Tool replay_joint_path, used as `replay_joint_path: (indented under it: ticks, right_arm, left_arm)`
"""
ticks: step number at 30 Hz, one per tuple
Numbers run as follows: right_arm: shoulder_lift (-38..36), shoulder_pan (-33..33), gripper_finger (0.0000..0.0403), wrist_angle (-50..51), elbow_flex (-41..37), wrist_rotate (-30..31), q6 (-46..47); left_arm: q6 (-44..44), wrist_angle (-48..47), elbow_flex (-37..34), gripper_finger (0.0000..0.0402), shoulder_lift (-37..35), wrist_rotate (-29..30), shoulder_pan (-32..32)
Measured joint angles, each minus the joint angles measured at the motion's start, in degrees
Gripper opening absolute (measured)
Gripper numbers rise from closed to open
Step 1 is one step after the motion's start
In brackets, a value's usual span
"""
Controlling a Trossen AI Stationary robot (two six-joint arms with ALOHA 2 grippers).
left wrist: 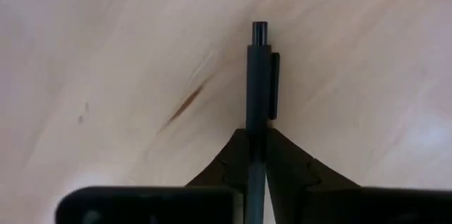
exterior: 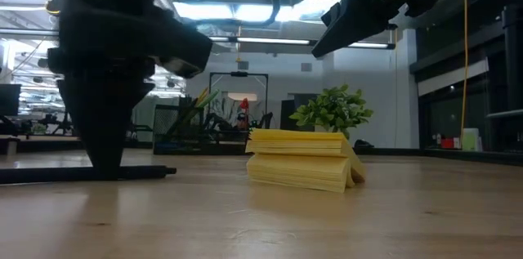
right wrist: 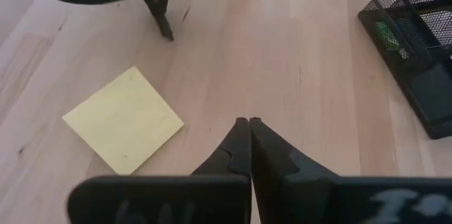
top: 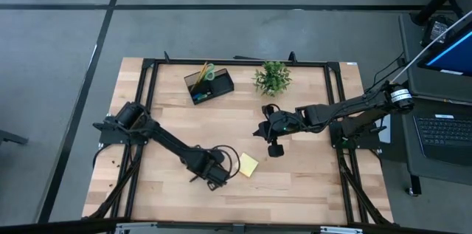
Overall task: Pick and place office supplies into organizer
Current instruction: Put the pen into the desk organizer
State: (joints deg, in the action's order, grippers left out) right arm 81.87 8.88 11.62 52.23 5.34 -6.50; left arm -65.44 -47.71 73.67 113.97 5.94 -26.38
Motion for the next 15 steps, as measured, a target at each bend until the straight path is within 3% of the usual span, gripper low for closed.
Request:
replay_joint_path:
  ticks: [5, 8, 15]
  right_arm:
    - [0.0, 0.0, 0.0002, 0.1, 0.0, 0.0, -0.2]
    - [0.0, 0.0, 0.0002, 0.9, 0.0, 0.0, -1.2]
    - [0.0, 0.0, 0.0002, 1.5, 0.0, 0.1, -1.5]
  left_arm:
    - [8.5, -2.2, 1.8, 0.0022, 0.2, 6.2, -0.9]
    - [10.1, -9.8, 4.5, 0.0027, 0.3, 11.1, -0.4]
    - [10.3, -16.8, 7.7, 0.0022, -7.7, 24.8, -1.2]
